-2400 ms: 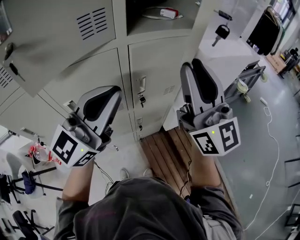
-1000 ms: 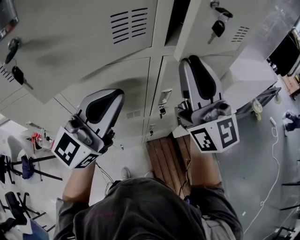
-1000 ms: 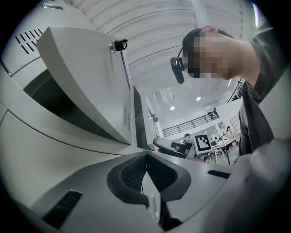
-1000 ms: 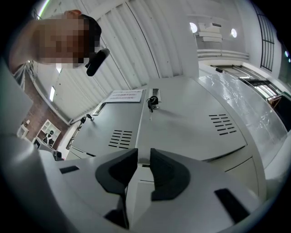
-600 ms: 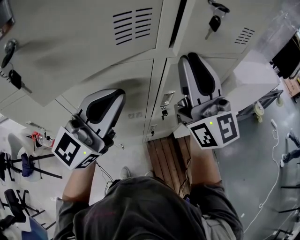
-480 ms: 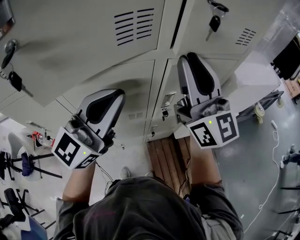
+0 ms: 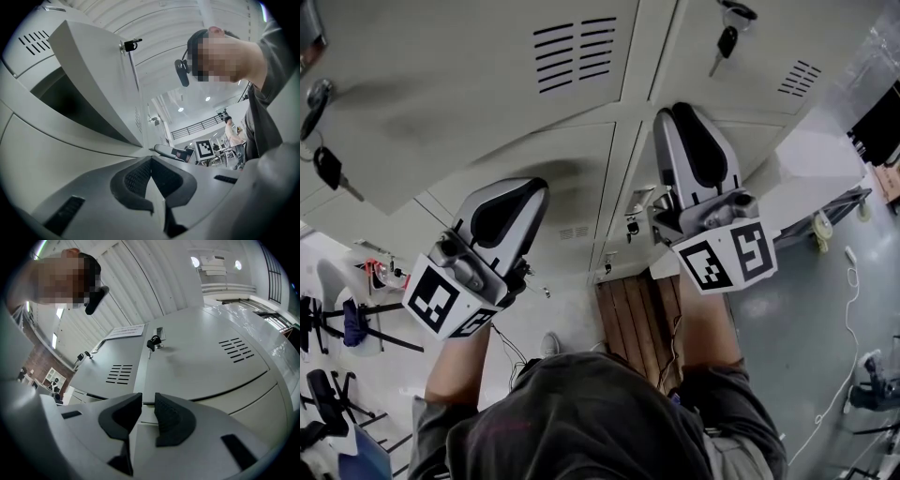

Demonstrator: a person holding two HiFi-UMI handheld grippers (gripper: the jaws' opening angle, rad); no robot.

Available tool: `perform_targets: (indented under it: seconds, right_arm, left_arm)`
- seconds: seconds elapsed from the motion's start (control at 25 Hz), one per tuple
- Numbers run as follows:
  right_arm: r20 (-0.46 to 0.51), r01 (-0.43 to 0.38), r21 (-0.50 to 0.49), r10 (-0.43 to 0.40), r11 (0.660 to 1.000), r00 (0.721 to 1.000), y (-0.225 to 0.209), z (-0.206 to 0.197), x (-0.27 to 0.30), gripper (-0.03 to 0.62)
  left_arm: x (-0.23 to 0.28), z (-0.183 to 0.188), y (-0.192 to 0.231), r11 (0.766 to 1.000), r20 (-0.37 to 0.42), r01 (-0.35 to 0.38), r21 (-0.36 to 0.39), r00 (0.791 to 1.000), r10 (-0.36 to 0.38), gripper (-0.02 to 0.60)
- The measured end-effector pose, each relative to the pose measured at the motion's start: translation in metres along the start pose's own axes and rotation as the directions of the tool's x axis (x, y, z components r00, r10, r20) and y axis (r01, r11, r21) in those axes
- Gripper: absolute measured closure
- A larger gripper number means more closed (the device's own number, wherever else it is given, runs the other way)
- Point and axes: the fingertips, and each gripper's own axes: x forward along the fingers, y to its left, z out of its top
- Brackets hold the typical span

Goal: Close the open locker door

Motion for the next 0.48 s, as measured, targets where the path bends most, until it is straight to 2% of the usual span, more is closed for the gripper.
perform_targets:
  seconds: [0.48]
  right_arm:
    - [-0.008,-0.013,0.01,0.014,1.0,1.0,-0.0015,-0.0061,0.0042,0.5]
  left_arm:
    - [-0.0006,-0.0003,0.0018,1.0,-0.004,-0.019,0.005,1.0,0.019,0.566]
